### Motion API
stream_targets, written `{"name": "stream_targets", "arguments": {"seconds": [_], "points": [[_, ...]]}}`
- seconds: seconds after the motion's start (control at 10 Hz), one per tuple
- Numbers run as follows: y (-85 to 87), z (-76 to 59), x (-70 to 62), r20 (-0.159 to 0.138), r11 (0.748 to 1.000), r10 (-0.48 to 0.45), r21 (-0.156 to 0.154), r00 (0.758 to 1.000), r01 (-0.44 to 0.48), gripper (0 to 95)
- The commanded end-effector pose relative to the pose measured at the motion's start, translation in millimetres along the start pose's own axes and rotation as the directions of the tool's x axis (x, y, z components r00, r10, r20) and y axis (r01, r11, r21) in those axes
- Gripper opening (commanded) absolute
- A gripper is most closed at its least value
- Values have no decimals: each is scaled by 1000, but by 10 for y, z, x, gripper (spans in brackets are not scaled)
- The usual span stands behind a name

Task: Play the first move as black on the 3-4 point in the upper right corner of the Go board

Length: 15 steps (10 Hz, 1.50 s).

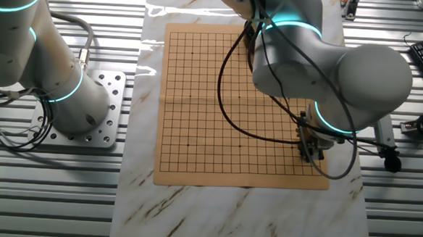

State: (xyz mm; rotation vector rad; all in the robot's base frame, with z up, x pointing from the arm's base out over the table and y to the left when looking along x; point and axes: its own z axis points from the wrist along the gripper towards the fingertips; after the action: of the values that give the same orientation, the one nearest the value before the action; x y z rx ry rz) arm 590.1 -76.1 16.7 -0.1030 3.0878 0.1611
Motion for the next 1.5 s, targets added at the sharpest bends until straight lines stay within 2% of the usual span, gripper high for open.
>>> {"name": "stream_targets", "arguments": {"seconds": [0.1,0.3,0.4,0.8,0.9,1.2,1.5], "points": [[-2,3,-9,0,1000,0,-3,1000,0,380],[-2,3,-9,0,1000,-2,-4,1000,2,380],[-2,3,-9,-2,1000,-3,-1,1000,3,570],[6,-7,-15,-23,1000,4,23,1000,-4,570],[14,-17,-30,-26,999,7,36,1000,-7,380],[80,-111,-91,-29,998,13,65,999,-11,380],[141,-297,-154,-41,997,19,77,999,-16,380]]}}
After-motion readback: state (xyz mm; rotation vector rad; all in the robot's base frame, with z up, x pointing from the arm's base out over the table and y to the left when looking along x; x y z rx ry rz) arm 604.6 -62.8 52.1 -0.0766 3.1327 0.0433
